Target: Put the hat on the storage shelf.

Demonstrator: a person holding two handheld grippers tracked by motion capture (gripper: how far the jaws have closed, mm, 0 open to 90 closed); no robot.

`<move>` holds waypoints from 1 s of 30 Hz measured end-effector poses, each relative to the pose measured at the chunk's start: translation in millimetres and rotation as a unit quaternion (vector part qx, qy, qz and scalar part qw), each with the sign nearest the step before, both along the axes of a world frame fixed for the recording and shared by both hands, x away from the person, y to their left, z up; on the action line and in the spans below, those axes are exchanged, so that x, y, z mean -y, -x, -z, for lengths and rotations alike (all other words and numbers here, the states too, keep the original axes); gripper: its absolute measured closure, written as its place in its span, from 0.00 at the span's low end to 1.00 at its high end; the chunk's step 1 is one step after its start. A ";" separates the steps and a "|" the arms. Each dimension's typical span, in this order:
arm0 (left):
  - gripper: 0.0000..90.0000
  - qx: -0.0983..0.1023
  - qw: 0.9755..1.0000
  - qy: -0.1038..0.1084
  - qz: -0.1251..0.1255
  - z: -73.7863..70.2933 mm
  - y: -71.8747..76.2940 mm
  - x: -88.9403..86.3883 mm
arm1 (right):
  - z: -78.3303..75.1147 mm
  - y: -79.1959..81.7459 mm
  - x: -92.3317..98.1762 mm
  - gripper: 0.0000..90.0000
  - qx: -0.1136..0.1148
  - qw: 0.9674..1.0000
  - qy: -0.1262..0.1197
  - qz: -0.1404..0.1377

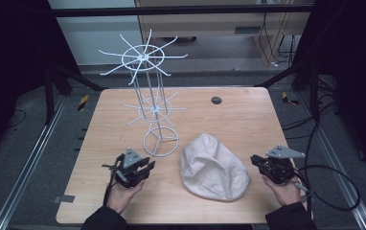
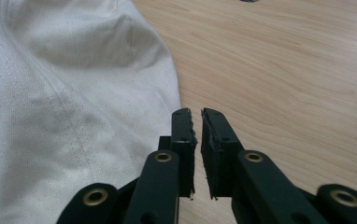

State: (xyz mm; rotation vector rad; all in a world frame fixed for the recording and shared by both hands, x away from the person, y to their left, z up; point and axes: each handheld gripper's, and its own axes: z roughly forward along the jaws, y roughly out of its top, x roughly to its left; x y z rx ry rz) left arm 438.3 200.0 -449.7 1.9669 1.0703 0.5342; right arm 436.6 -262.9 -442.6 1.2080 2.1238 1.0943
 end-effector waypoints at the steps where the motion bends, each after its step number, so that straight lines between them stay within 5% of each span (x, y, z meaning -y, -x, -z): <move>1: 0.74 -0.004 1.000 0.001 -0.010 -0.4 1.6 -10.3 | -3.0 1.0 -0.1 0.90 -0.003 1.000 0.002 0.004; 4: 0.63 0.000 0.999 -0.003 -0.033 0.8 6.2 -31.2 | -10.5 2.1 -2.6 0.82 -0.017 1.000 0.000 0.002; 12: 0.47 -0.004 0.996 -0.030 -0.084 15.2 14.0 -73.2 | -35.4 6.3 -32.0 0.64 -0.045 0.997 0.044 -0.047; 22: 0.40 0.003 0.994 -0.047 -0.103 19.7 10.5 -84.1 | -64.7 7.7 -80.6 0.56 -0.036 0.991 0.079 -0.101; 30: 0.41 -0.002 0.992 -0.046 -0.120 22.5 5.3 -95.6 | -59.0 -7.6 -108.2 0.57 -0.060 0.986 0.098 -0.122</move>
